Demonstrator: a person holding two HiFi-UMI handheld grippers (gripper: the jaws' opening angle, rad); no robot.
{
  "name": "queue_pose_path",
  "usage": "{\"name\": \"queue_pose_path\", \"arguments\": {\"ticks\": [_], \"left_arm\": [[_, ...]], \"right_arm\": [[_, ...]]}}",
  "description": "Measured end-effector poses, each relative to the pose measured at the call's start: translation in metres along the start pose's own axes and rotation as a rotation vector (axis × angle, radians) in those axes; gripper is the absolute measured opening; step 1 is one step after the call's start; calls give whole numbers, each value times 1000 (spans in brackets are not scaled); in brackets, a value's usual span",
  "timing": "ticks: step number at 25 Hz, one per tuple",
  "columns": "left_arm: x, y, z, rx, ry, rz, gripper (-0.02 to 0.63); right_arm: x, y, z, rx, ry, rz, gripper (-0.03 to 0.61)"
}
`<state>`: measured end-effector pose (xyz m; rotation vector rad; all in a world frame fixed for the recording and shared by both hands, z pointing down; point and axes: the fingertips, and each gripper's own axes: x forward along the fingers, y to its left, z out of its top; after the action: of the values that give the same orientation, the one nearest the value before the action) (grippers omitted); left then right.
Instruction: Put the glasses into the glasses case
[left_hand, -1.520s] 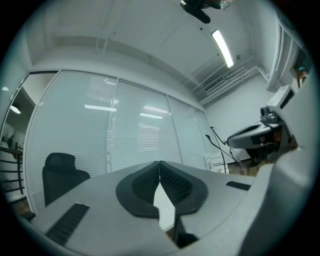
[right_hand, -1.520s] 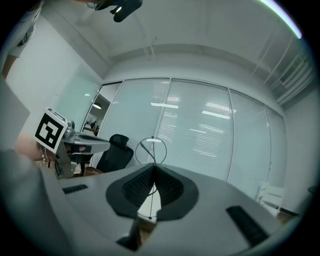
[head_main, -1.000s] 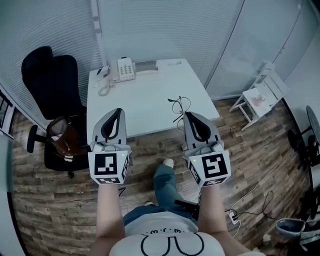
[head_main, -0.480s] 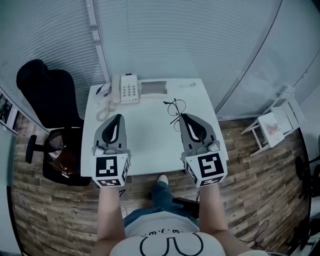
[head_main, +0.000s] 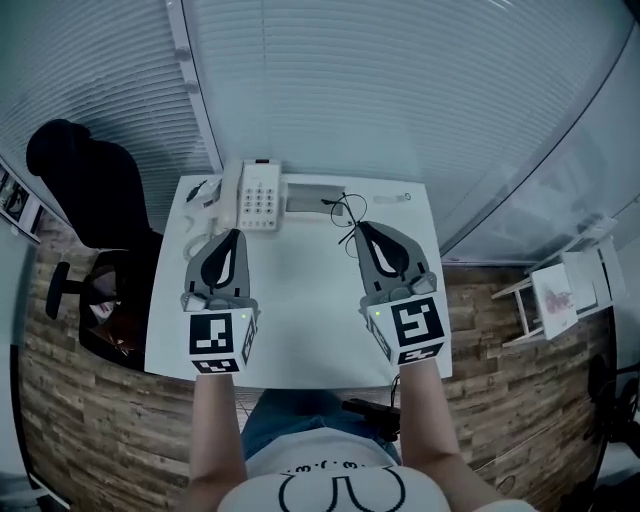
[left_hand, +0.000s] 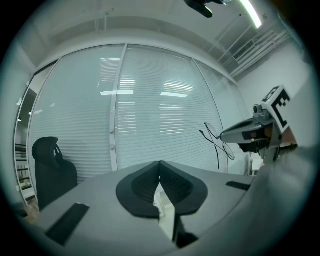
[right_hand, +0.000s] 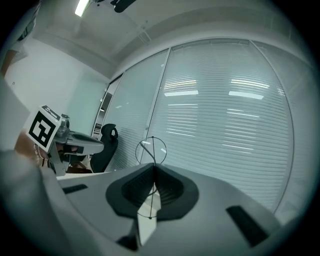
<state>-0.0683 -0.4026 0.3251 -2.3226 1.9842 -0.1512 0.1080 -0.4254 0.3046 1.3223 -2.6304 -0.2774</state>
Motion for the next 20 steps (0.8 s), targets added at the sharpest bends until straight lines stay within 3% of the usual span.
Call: {"name": "queue_pose_path", "arguments": {"ticks": [9,17,20], "left_arm": [[34,14,-23,-6,58,-20,17],[65,37,-48,-18,115,-52,17],[76,45,-59,-35,123,-51,17]], "right_arm": [[64,-32,-33,-12,83,60,17],[145,-30,-85,-123,256,193,17],[173,-28,-106,-209,328,257,17]]}}
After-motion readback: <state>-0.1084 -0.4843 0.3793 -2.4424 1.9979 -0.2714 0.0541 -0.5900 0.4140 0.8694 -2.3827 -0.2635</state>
